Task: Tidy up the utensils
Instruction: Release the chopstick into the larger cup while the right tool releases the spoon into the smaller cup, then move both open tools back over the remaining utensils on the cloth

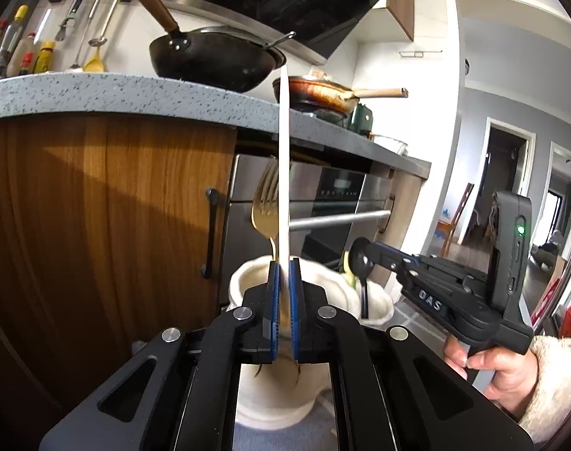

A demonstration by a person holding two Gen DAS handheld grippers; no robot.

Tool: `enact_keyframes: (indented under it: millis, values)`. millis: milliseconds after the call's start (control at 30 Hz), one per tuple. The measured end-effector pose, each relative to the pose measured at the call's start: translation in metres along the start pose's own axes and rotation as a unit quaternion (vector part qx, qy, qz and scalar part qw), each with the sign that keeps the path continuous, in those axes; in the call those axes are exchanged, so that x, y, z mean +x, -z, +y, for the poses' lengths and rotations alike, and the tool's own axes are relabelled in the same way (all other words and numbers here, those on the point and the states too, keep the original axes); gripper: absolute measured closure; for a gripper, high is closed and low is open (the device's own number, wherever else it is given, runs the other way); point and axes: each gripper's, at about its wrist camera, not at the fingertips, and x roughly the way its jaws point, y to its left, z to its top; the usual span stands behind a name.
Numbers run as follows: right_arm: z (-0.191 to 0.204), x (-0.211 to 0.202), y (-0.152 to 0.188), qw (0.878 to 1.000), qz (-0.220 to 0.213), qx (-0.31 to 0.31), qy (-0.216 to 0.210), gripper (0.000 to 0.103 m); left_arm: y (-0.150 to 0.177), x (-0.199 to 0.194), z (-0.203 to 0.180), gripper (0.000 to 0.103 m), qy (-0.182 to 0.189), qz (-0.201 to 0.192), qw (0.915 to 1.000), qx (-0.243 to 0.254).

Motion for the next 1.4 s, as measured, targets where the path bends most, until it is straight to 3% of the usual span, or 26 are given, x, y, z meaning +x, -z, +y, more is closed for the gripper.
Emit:
enact_keyframes:
  millis: [300, 700, 800, 967, 1100, 1267, 1367, 1400]
  values:
    - [-0.003, -0.008, 0.014, 0.998, 0.049, 0.034, -0.026, 0.101, -0.002, 0.002, -0.006, 0.097, -0.004, 0.028, 0.9995, 0.016]
    - [0.0, -0.012, 0.012, 0.996, 0.063, 0.036, -0.042, 0.099, -0.003, -0.001, -0.007, 0.097, -0.012, 0.031, 0.9992, 0.021]
    - [-0.004, -0.018, 0.01, 0.996, 0.059, 0.045, -0.042, 0.079, -0.005, -0.004, -0.008, 0.09, -0.021, 0.034, 0.9989, 0.023]
    - [-0.013, -0.038, 0.007, 0.996, 0.052, 0.064, -0.041, 0.07, -0.007, -0.02, -0.01, 0.075, -0.032, 0.031, 0.9988, 0.021]
    - [-0.021, -0.061, 0.009, 0.995, 0.051, 0.075, -0.043, 0.053, -0.007, -0.034, -0.014, 0.06, -0.046, 0.036, 0.9979, 0.027]
    - [-0.03, -0.087, 0.017, 0.994, 0.065, 0.083, -0.041, 0.038, -0.001, -0.05, -0.018, 0.058, -0.063, 0.054, 0.9963, 0.023]
    - [-0.036, -0.104, 0.025, 0.993, 0.075, 0.082, -0.038, 0.029, 0.003, -0.061, -0.02, 0.035, -0.077, 0.059, 0.9951, 0.016]
    - [-0.037, -0.109, 0.028, 0.993, 0.077, 0.083, -0.037, 0.025, 0.006, -0.067, -0.022, 0.034, -0.081, 0.059, 0.9948, 0.016]
